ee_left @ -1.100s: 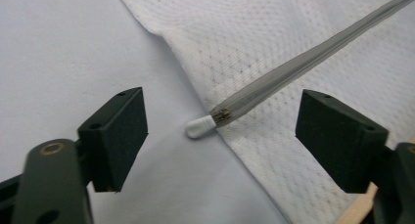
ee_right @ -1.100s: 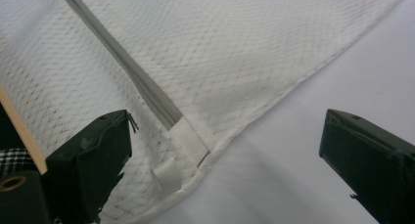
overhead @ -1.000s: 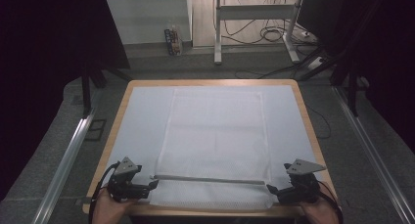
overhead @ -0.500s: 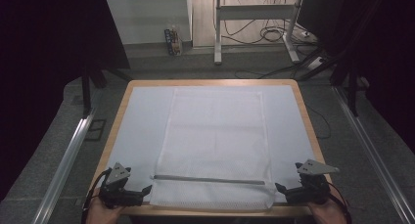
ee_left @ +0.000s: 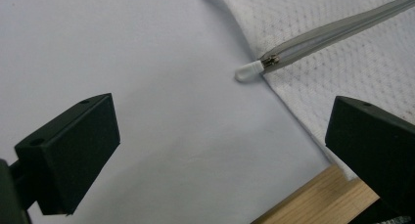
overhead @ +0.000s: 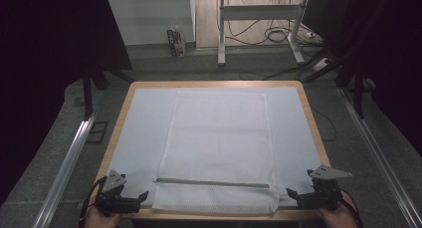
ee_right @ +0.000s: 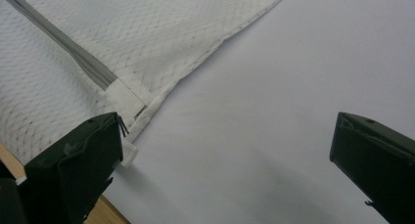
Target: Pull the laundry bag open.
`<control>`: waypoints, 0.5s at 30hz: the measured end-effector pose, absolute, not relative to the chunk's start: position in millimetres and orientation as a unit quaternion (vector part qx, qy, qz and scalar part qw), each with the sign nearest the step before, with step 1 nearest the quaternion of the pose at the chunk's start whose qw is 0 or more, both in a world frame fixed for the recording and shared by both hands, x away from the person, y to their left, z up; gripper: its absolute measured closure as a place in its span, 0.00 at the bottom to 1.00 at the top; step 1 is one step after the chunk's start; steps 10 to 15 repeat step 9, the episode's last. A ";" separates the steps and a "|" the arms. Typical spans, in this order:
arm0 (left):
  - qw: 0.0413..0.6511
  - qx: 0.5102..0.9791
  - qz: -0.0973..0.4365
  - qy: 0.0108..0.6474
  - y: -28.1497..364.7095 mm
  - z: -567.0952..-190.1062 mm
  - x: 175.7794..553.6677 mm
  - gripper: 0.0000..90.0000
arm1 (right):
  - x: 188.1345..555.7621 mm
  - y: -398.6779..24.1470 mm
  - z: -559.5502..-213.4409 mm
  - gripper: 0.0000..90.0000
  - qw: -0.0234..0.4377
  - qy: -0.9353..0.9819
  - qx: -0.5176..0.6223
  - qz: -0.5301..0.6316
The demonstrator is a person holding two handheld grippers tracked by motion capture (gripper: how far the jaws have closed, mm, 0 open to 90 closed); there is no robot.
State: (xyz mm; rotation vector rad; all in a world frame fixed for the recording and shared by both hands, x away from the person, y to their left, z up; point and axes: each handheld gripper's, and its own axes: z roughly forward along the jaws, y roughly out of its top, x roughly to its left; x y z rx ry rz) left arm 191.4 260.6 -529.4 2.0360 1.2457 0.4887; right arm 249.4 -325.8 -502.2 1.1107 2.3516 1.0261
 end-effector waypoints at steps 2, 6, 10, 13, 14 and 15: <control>0.342 0.785 0.190 0.480 259.9 -529.6 191.5 0.00 | 249.8 -326.0 -503.0 0.00 0.172 0.829 0.393 0.360; 0.332 0.790 0.192 0.478 257.3 -530.1 192.5 0.00 | 249.9 -325.2 -503.6 0.00 0.175 0.832 0.392 0.351; 0.330 0.791 0.191 0.478 256.9 -530.3 193.0 0.00 | 250.5 -325.3 -504.2 0.00 0.176 0.834 0.391 0.348; 0.330 0.791 0.191 0.478 256.9 -530.3 193.0 0.00 | 250.5 -325.3 -504.2 0.00 0.176 0.834 0.391 0.348; 0.330 0.791 0.191 0.478 256.9 -530.3 193.0 0.00 | 250.5 -325.3 -504.2 0.00 0.176 0.834 0.391 0.348; 0.330 0.791 0.191 0.478 256.9 -530.3 193.0 0.00 | 250.5 -325.3 -504.2 0.00 0.176 0.834 0.391 0.348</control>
